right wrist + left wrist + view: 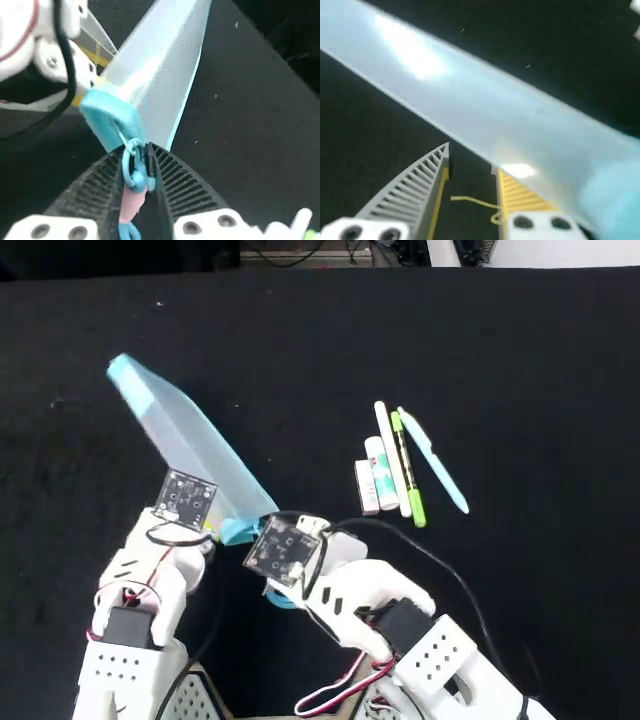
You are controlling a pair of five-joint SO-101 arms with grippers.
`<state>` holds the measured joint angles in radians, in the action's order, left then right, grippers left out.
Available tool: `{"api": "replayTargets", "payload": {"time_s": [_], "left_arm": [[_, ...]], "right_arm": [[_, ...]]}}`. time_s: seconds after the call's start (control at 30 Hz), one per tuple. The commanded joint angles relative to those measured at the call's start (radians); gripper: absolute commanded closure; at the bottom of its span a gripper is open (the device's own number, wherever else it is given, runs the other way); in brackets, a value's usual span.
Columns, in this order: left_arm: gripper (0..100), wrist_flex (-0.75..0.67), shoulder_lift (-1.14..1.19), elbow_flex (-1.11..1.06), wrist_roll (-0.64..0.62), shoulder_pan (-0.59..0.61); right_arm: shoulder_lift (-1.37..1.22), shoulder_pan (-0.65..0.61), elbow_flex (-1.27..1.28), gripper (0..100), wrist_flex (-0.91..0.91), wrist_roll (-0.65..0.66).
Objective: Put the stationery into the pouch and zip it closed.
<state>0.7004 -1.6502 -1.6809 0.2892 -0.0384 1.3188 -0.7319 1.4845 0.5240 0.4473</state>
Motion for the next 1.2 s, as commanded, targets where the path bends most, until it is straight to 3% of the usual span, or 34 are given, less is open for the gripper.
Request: {"api": "replayTargets", "payload": {"time_s": [0.0, 0.2, 0.43, 0.57, 0.73, 0.87, 1.17], "left_arm": [[86, 0.081, 0.002, 0.101, 0.008, 0.054], [86, 0.252, 0.002, 0.226, 0.008, 0.044], [86, 0.402, 0.002, 0.355, 0.006, 0.041], [86, 0.423, 0.002, 0.375, -0.002, 0.041], [85, 0.439, 0.002, 0.397, -0.16, -0.004], [85, 0.542, 0.002, 0.467, -0.163, -0.096], [85, 0.548, 0.002, 0.484, -0.167, -0.093]], "right_arm": [[0.022, -0.009, -0.012, 98.7, -0.028, -0.146], [0.022, -0.008, -0.012, 98.7, -0.031, -0.183], [0.021, -0.008, 0.03, 98.7, -0.172, -0.187], [0.021, -0.008, 0.068, 98.7, -0.247, -0.189], [0.021, -0.008, 0.065, 98.7, -0.25, -0.189], [0.021, -0.008, 0.065, 98.7, -0.25, -0.189], [0.021, -0.008, 0.065, 98.7, -0.249, -0.189]]}}
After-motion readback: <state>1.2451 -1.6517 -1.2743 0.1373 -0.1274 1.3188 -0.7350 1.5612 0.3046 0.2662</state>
